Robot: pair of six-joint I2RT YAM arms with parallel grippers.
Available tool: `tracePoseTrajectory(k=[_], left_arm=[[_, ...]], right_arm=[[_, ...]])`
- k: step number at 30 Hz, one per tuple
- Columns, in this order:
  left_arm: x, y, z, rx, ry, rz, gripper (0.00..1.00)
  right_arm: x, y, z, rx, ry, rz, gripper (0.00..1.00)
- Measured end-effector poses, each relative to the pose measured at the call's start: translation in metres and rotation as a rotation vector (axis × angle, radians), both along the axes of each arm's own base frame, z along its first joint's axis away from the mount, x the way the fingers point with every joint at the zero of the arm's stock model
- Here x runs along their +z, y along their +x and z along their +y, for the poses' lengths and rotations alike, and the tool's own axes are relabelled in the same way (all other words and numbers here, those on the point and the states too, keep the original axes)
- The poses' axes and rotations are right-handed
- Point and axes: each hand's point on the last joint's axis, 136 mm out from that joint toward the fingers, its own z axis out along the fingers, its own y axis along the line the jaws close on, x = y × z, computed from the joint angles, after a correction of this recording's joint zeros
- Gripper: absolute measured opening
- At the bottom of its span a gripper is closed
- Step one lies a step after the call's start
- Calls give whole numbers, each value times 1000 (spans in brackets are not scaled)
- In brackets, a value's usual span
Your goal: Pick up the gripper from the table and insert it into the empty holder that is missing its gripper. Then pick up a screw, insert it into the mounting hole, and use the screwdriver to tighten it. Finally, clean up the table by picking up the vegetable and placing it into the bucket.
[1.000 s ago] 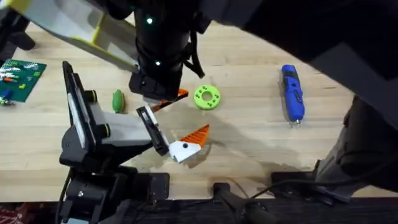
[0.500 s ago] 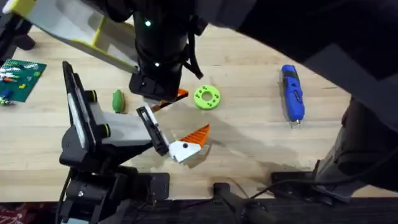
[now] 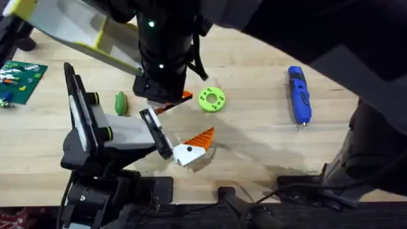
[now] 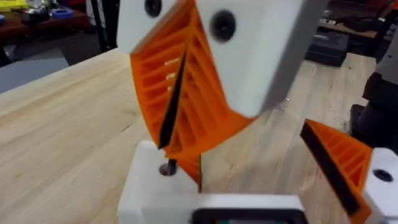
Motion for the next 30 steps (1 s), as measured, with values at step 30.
tracePoseTrajectory(k=[30], left_arm=[[0, 0, 0, 0, 0, 0, 990]], right_arm=[[-1, -2, -4, 1, -8, 21, 7]])
